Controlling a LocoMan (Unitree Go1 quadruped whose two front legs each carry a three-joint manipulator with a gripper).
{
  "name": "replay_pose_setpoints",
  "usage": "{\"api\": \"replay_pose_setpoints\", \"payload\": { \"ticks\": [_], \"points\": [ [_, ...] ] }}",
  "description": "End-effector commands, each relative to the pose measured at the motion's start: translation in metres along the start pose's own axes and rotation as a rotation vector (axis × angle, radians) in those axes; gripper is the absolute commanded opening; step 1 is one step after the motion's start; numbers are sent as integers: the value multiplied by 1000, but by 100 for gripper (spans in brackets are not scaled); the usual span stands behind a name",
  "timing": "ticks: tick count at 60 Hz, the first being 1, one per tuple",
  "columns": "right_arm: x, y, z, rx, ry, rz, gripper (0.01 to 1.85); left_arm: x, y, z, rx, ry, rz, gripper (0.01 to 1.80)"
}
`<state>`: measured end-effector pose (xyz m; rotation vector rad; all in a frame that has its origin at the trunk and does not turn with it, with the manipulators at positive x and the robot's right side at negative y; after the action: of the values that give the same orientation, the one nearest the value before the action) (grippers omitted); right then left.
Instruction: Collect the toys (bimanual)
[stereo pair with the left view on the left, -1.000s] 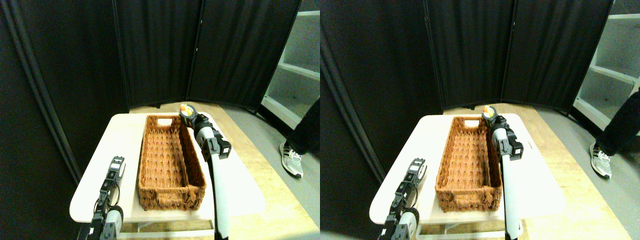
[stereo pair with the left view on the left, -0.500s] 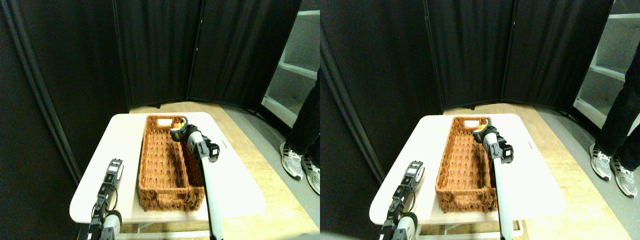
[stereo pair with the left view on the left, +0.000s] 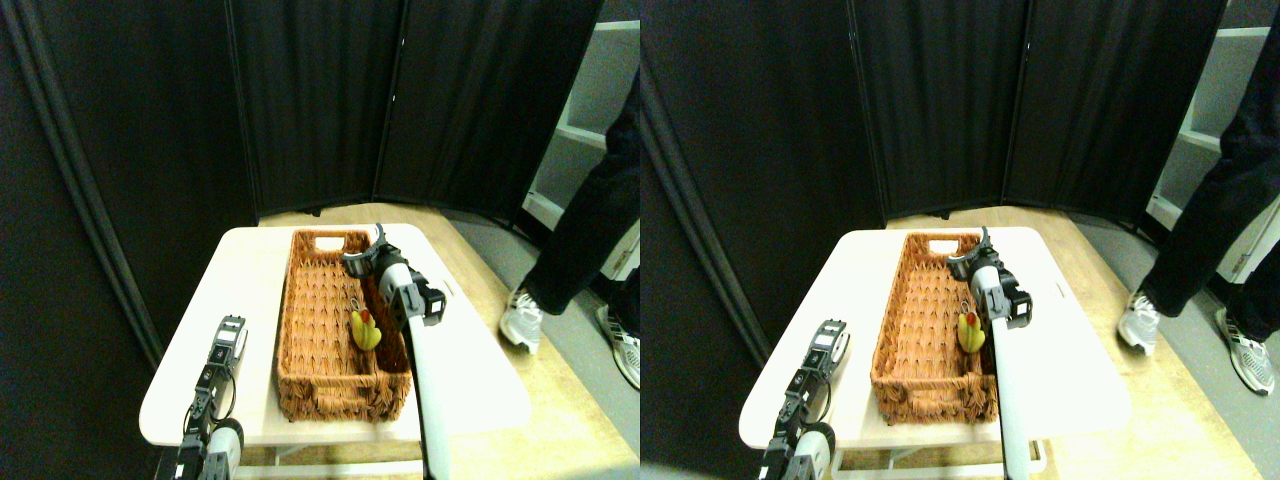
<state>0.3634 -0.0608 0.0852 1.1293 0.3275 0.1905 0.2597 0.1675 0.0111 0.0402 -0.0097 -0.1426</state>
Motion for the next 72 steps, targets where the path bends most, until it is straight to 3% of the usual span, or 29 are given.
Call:
{"api": "replay_pose_setpoints", "payload": {
  "ticks": [1, 10, 18, 22, 32, 44, 57, 72],
  "points": [
    [-3, 13, 10, -30, -70, 64, 1, 2, -1, 6, -7, -29, -10, 12],
    [-5, 21, 31, -100, -82, 80, 1, 2, -1, 6, -12, -30, -20, 10],
    [-14, 22, 53, -158, -145, 73, 1, 1, -2, 6, -17, -28, -13, 10],
    [-22, 20, 65, -192, -197, 40, 1, 2, -1, 6, -11, -28, -23, 10],
    [-31, 8, 80, -229, -211, 32, 1, 4, -2, 8, -22, -30, -24, 10],
    [-38, -15, 85, -198, -224, 8, 1, 8, -2, 11, -21, -20, -20, 12],
    [-41, -52, 76, -125, -248, -82, 1, 12, 1, 21, -51, -32, -41, 16],
    [-34, -91, 67, -71, -247, -172, 1, 17, 1, 39, -229, -69, 4, 23]
  ]
}}
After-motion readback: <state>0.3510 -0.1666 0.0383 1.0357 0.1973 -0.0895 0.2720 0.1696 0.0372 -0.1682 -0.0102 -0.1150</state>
